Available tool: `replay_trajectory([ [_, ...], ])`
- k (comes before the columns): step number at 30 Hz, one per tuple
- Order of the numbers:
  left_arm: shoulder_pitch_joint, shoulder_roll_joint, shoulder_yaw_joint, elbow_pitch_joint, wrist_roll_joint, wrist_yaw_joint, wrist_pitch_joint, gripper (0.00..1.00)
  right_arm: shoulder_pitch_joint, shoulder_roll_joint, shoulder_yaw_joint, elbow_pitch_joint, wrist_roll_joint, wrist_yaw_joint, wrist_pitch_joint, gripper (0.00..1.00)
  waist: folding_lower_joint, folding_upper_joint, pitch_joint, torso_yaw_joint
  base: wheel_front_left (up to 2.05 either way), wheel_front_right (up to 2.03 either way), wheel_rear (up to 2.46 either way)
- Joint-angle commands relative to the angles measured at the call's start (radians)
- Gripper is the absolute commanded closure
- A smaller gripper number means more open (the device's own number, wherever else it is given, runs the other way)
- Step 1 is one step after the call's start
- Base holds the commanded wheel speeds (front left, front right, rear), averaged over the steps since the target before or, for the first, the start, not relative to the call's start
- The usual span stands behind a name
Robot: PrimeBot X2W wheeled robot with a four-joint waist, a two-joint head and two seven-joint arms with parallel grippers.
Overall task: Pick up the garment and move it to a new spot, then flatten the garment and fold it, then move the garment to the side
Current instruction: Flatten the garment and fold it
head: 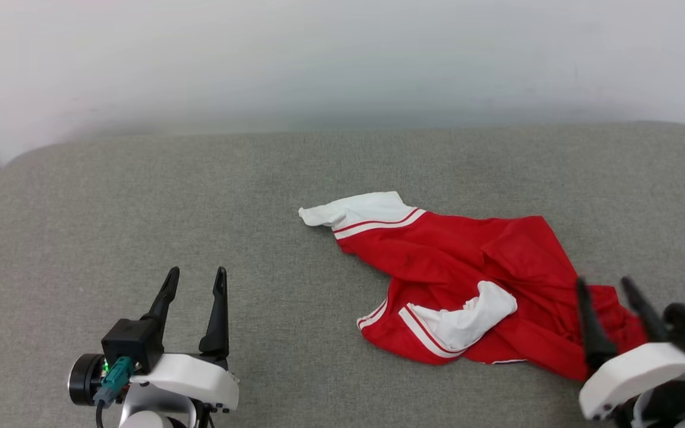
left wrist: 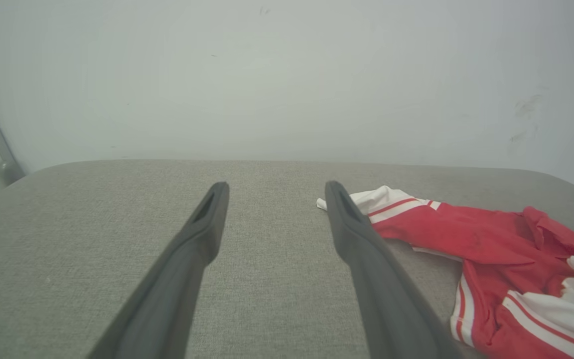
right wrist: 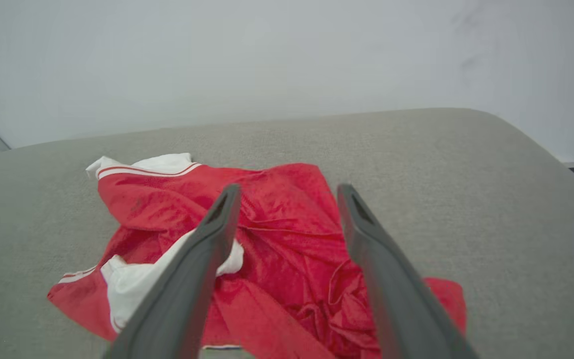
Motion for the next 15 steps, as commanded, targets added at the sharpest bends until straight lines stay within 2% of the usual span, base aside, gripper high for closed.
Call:
replay_trajectory([
  [1, 0.009, 0.004, 0.0, -0.004, 0.0, 0.005, 0.004, 0.0, 0.013, 0.004, 0.012, -0.01, 0.01, 0.0, 0.018, 0.0, 0.0001, 0.0, -0.006, 0.0, 0.0, 0.0, 0.0],
  [4, 0.017, 0.006, -0.002, -0.012, -0.001, 0.009, 0.01, 0.0, 0.046, -0.004, 0.071, -0.03, 0.055, 0.0, 0.156, 0.0, 0.0001, 0.0, -0.009, 0.0, 0.0, 0.0, 0.0],
  [9, 0.006, 0.009, -0.008, -0.026, -0.003, 0.011, 0.014, 0.0, 0.022, -0.086, 0.192, -0.087, 0.139, 0.0, 0.374, 0.0, 0.0001, 0.0, 0.014, 0.005, 0.0, 0.0, 0.0],
  [15, -0.031, 0.001, -0.02, -0.032, -0.008, 0.002, 0.008, 0.0, -0.073, -0.184, 0.324, -0.12, 0.199, 0.0, 0.549, 0.0, 0.0001, 0.0, 0.078, 0.038, 0.0, 0.0, 0.0],
])
